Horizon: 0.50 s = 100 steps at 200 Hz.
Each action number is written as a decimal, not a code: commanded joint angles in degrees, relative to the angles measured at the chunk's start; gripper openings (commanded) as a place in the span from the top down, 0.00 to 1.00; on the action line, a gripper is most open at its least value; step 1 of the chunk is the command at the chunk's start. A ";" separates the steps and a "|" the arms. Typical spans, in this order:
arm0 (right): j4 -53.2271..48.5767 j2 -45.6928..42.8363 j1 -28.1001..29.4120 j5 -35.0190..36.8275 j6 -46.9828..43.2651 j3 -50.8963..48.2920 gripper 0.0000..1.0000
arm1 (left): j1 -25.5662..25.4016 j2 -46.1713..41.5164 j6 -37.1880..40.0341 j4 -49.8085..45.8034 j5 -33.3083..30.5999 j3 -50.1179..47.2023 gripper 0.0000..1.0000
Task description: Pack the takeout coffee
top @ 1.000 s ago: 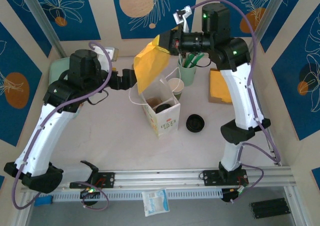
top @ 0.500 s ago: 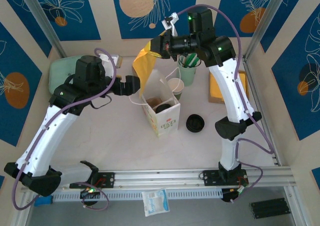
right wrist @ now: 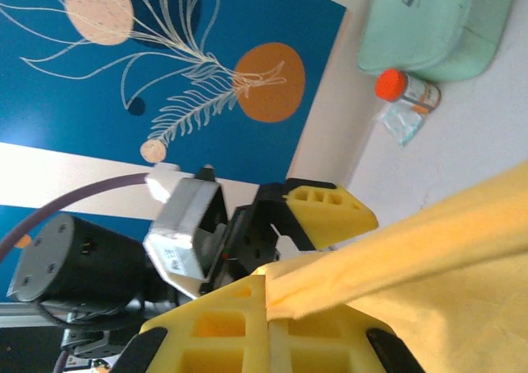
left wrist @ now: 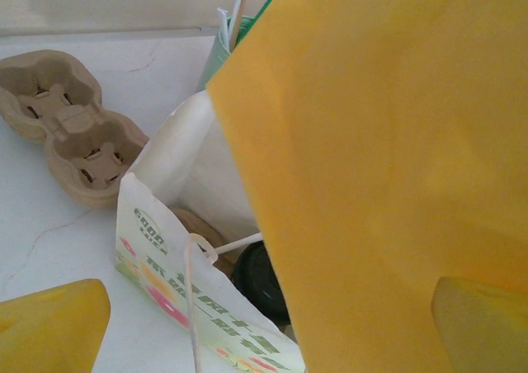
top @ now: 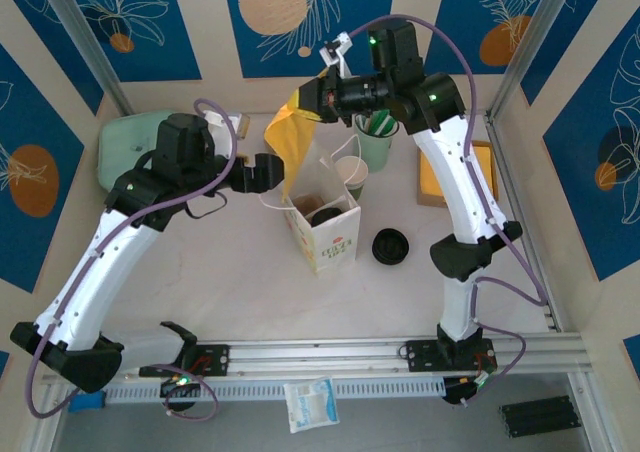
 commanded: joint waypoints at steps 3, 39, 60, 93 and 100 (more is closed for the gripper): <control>0.02 -3.67 0.48 -0.72 -1.70 -3.79 1.00 | -0.84 -0.15 -0.81 1.39 1.82 -0.59 0.01; 1.37 -5.76 0.32 -0.48 -1.91 -8.14 1.00 | -1.98 0.01 -1.02 1.40 1.54 -0.78 0.01; 1.15 -6.04 -0.07 -0.47 -2.43 -8.47 1.00 | -2.74 0.27 -1.11 1.54 1.32 -0.84 0.01; 0.96 -5.74 -1.28 -0.81 -3.04 -8.45 1.00 | -4.26 0.99 -1.48 2.08 0.99 -0.87 0.01; 0.89 -5.61 -1.60 -0.92 -3.26 -8.41 1.00 | -4.72 1.24 -1.54 2.11 0.88 -0.87 0.01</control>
